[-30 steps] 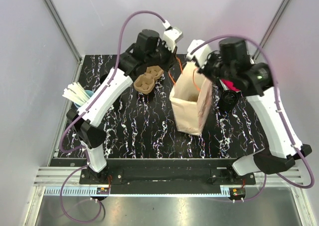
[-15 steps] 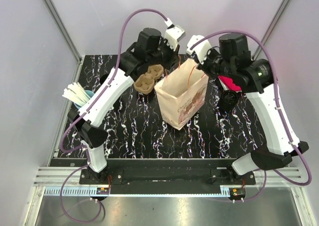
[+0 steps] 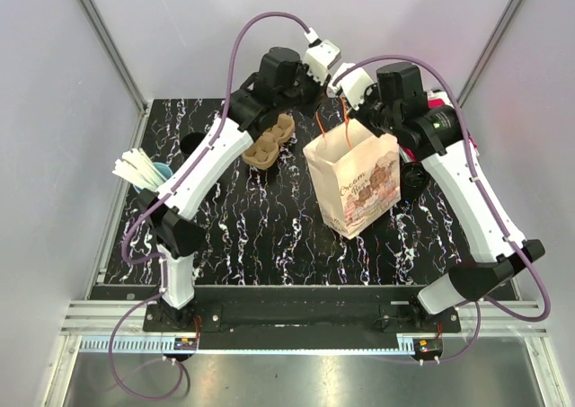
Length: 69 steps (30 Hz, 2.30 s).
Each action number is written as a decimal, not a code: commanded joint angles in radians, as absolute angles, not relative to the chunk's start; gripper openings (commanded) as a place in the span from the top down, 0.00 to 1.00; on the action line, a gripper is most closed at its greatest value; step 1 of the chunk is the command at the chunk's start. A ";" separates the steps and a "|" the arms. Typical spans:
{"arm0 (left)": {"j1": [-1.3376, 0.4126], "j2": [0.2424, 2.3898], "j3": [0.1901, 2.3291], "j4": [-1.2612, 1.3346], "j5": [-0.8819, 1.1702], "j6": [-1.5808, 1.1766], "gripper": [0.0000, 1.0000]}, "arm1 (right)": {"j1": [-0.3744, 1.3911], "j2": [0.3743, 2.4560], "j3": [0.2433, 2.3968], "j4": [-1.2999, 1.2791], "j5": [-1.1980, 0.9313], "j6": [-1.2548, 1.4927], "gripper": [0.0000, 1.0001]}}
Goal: Pack the takeout coffee
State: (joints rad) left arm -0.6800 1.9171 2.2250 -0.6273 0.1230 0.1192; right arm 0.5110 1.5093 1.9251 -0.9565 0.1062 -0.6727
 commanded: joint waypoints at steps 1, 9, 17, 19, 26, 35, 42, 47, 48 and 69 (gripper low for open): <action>-0.684 1.957 2.333 -0.545 0.081 0.149 0.82 | 0.465 1.509 1.916 -0.767 0.212 -0.675 1.00; -0.684 1.980 2.404 -0.538 0.025 0.150 0.68 | 0.431 1.522 1.934 -0.727 0.196 -0.644 1.00; -0.681 1.934 2.457 -0.575 -0.110 0.179 0.41 | 0.430 1.583 2.012 -0.647 0.232 -0.638 1.00; -0.675 1.905 2.433 -0.586 -0.133 0.190 0.37 | 0.431 1.609 2.038 -0.618 0.236 -0.644 1.00; -0.608 1.751 2.251 -0.600 -0.203 0.207 0.28 | 0.413 1.710 2.117 -0.499 0.275 -0.699 1.00; -0.451 1.586 2.000 -0.606 -0.130 0.175 0.26 | 0.370 1.942 2.500 -0.541 0.219 -0.716 1.00; -0.344 1.499 1.858 -0.603 -0.061 0.152 0.26 | 0.370 1.968 2.495 -0.554 0.178 -0.703 1.00; -0.305 1.459 1.767 -0.586 -0.018 0.150 0.25 | 0.370 1.780 2.032 -0.473 0.124 -0.673 1.00; -0.295 1.456 1.760 -0.584 -0.011 0.152 0.25 | 0.371 1.760 1.979 -0.462 0.130 -0.673 0.99; -0.287 1.447 1.741 -0.591 -0.037 0.215 0.01 | 0.370 1.631 2.063 -0.643 0.141 -0.637 0.07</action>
State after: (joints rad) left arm -0.2932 1.4864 1.7481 -0.6342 -0.0071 0.1783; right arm 0.3702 1.6775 1.9877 -0.5812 0.1635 -0.6632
